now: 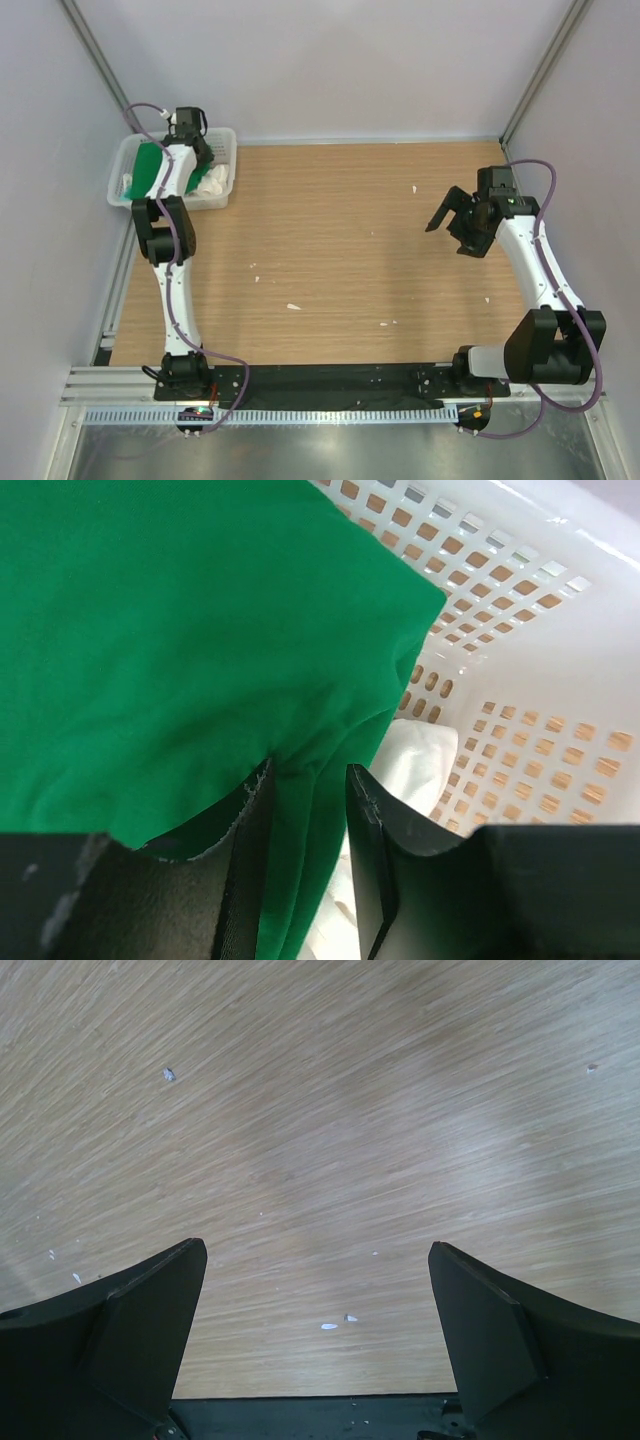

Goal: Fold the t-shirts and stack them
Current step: Grab the tshirt from the pile

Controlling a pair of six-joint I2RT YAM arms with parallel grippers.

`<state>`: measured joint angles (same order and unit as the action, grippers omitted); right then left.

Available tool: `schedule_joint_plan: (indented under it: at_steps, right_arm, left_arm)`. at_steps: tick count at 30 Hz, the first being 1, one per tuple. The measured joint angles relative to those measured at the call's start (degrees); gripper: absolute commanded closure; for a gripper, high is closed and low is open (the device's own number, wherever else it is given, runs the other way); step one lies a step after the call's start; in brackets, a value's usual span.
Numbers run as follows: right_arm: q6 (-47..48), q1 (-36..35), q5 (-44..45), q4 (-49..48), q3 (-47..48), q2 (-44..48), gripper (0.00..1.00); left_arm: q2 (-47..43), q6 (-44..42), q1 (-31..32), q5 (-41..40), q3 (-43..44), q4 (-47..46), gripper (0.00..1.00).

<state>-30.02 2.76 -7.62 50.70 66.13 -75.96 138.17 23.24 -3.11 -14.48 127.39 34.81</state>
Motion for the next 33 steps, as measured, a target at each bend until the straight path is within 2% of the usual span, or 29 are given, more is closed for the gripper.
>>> schedule_joint_plan:
  at_steps: [3, 6, 9, 10, 18, 19, 21, 22, 23, 25, 27, 30, 33]
  right_arm:
    - [0.0, 0.1, -0.2, 0.0, 0.0, -0.3, 0.0]
    - [-0.1, 0.1, -0.5, 0.0, 0.0, -0.5, 0.0]
    - [-0.3, 0.1, -0.7, -0.1, 0.0, -0.6, 0.0]
    - [-0.3, 0.1, -0.7, -0.1, 0.0, -0.6, 0.0]
    - [-0.3, 0.1, -1.7, -0.1, 0.0, -0.6, 0.0]
    - [-0.3, 0.1, -1.9, -0.2, 0.0, -0.6, 0.0]
    - [-0.3, 0.1, -2.2, -0.2, 0.0, -0.6, 0.0]
    - [-0.3, 0.1, -2.2, -0.2, 0.0, -0.6, 0.0]
    - [-0.3, 0.1, -2.3, -0.4, -0.1, -0.6, 0.0]
    - [-0.3, 0.2, -2.4, -0.6, -0.4, -0.5, 0.0]
    - [-0.4, 0.2, -2.6, -0.8, -1.0, -0.5, 0.0]
    - [-0.7, 0.3, -2.6, -0.9, -1.6, -0.5, 0.0]
    - [-1.5, 0.4, -2.6, -0.9, -1.6, -0.5, 0.0]
  left_arm:
    - [0.4, -1.1, 0.0, -0.8, 0.7, 0.7, 0.71]
    - [1.0, -2.2, 0.0, -1.5, 2.3, 1.4, 0.8]
    - [1.6, -3.2, 0.0, -2.1, 3.8, 2.0, 0.98]
    - [1.7, -3.7, 0.0, -2.1, 4.1, 2.0, 1.0]
    - [2.0, -4.4, 0.0, -2.3, 7.6, 2.3, 1.0]
    - [1.9, -4.7, 0.0, -2.2, 7.7, 1.8, 0.81]
    - [1.9, -6.2, 0.0, -1.6, 7.7, 1.6, 0.5]
    - [1.9, -6.6, 0.0, -1.1, 7.7, 1.7, 0.25]
    - [1.9, -7.5, 0.0, -0.7, 7.7, 1.7, 0.17]
    - [1.9, -8.2, 0.0, 0.3, 7.7, 1.1, 0.06]
    - [1.9, -9.2, 0.0, 0.7, 7.5, -0.3, 0.02]
    - [2.7, -11.4, 0.4, 0.7, 7.6, -3.8, 0.04]
    - [5.7, -13.6, 0.8, 0.2, 10.0, -6.4, 0.12]
